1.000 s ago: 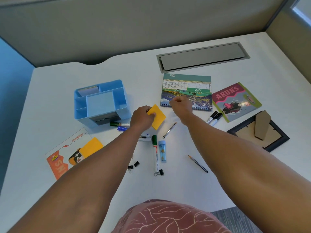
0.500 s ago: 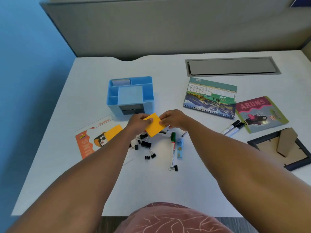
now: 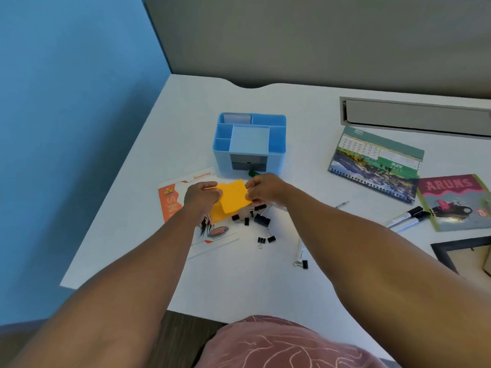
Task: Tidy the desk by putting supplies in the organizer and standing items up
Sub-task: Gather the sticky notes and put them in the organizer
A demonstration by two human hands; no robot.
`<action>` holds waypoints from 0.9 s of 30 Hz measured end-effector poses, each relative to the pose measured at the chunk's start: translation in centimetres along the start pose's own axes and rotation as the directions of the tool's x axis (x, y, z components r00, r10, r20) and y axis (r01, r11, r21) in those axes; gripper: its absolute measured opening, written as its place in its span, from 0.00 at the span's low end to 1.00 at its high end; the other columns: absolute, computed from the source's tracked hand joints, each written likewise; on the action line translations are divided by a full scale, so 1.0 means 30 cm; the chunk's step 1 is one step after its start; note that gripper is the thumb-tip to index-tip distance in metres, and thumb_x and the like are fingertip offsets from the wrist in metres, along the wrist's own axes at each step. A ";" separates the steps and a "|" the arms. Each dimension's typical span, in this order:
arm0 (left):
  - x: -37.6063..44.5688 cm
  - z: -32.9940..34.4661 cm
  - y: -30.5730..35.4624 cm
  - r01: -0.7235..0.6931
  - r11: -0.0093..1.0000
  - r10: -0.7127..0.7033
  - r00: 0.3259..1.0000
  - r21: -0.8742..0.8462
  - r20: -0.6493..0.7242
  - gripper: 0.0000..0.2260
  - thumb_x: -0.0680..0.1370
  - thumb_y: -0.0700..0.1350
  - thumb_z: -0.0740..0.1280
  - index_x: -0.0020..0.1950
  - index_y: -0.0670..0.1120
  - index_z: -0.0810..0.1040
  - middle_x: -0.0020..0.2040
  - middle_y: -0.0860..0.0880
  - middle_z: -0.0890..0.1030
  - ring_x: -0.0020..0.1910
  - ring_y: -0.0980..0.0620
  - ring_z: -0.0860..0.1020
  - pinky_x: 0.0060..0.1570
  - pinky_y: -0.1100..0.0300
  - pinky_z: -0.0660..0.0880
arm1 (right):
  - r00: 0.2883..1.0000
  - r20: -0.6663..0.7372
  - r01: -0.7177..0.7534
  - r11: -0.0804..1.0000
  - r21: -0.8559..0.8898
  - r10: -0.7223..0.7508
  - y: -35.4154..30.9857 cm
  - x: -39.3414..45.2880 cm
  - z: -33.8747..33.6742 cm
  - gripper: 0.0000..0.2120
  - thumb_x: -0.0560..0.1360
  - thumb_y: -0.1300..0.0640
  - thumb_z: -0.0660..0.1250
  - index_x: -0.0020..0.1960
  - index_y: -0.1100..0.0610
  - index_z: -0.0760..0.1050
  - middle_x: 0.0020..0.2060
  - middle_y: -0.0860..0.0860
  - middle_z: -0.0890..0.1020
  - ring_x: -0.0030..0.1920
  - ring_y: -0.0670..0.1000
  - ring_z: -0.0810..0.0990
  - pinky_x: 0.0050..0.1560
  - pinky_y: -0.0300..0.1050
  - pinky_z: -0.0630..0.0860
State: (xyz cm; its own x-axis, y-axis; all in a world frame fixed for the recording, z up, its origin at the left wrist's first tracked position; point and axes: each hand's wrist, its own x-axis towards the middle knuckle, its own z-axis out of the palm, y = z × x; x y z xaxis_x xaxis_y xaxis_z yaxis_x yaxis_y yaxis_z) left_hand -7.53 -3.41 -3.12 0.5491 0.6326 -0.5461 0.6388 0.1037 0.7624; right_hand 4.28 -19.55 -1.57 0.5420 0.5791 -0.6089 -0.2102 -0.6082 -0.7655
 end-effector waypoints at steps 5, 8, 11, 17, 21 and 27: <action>0.009 -0.033 -0.024 -0.010 0.999 0.007 0.997 -0.031 -0.072 0.15 0.75 0.40 0.72 0.60 0.49 0.80 0.59 0.49 0.81 0.53 0.50 0.80 0.51 0.58 0.79 | 1.000 -0.023 -0.007 0.996 -0.086 0.005 -0.025 0.037 0.065 0.15 0.72 0.69 0.71 0.59 0.63 0.77 0.46 0.57 0.83 0.47 0.56 0.86 0.54 0.53 0.82; 0.013 -0.045 -0.041 0.018 0.998 -0.024 0.995 -0.067 -0.097 0.15 0.76 0.38 0.71 0.62 0.48 0.79 0.52 0.52 0.79 0.42 0.58 0.77 0.38 0.65 0.74 | 0.998 -0.053 -0.042 0.994 -0.103 0.037 -0.038 0.060 0.102 0.16 0.71 0.68 0.70 0.59 0.62 0.78 0.47 0.56 0.81 0.49 0.57 0.84 0.54 0.55 0.82; 0.026 -0.051 -0.062 0.025 0.997 -0.033 0.993 -0.066 -0.115 0.16 0.76 0.36 0.71 0.63 0.47 0.79 0.56 0.49 0.79 0.42 0.59 0.76 0.35 0.66 0.71 | 0.997 -0.074 -0.040 0.979 -0.199 0.026 -0.052 0.078 0.133 0.09 0.71 0.67 0.70 0.43 0.54 0.76 0.46 0.56 0.80 0.48 0.57 0.82 0.54 0.56 0.82; 0.039 -0.074 -0.078 0.027 0.999 -0.021 0.990 0.039 -0.138 0.19 0.75 0.33 0.70 0.64 0.45 0.78 0.59 0.46 0.80 0.41 0.55 0.78 0.32 0.66 0.72 | 0.997 -0.068 -0.014 0.863 -0.506 -0.024 -0.055 0.119 0.182 0.10 0.73 0.64 0.66 0.36 0.54 0.70 0.38 0.53 0.76 0.40 0.52 0.76 0.47 0.45 0.79; 0.045 -0.079 -0.078 0.048 0.990 -0.029 0.990 0.131 -0.140 0.20 0.74 0.33 0.70 0.66 0.45 0.77 0.62 0.45 0.79 0.42 0.55 0.77 0.33 0.64 0.73 | 0.995 -0.070 0.011 0.768 -0.640 -0.072 -0.036 0.125 0.181 0.06 0.72 0.64 0.65 0.47 0.64 0.77 0.41 0.54 0.74 0.42 0.51 0.73 0.44 0.43 0.71; 0.040 -0.072 -0.067 0.084 0.960 -0.052 0.991 0.267 -0.126 0.23 0.74 0.35 0.69 0.69 0.44 0.76 0.65 0.44 0.78 0.60 0.46 0.77 0.51 0.58 0.77 | 0.992 -0.089 0.013 0.784 -0.620 -0.087 -0.024 0.147 0.185 0.10 0.74 0.60 0.66 0.51 0.66 0.78 0.44 0.56 0.77 0.45 0.52 0.76 0.48 0.45 0.75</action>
State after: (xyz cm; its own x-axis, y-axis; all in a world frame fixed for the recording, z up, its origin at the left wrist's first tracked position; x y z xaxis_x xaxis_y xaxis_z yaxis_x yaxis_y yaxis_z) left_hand -9.32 -1.20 -4.57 0.4430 0.7182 -0.5366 0.8032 -0.0520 0.5935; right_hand 2.29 -13.56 -4.86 0.6282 0.5795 -0.5192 0.3470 -0.8059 -0.4796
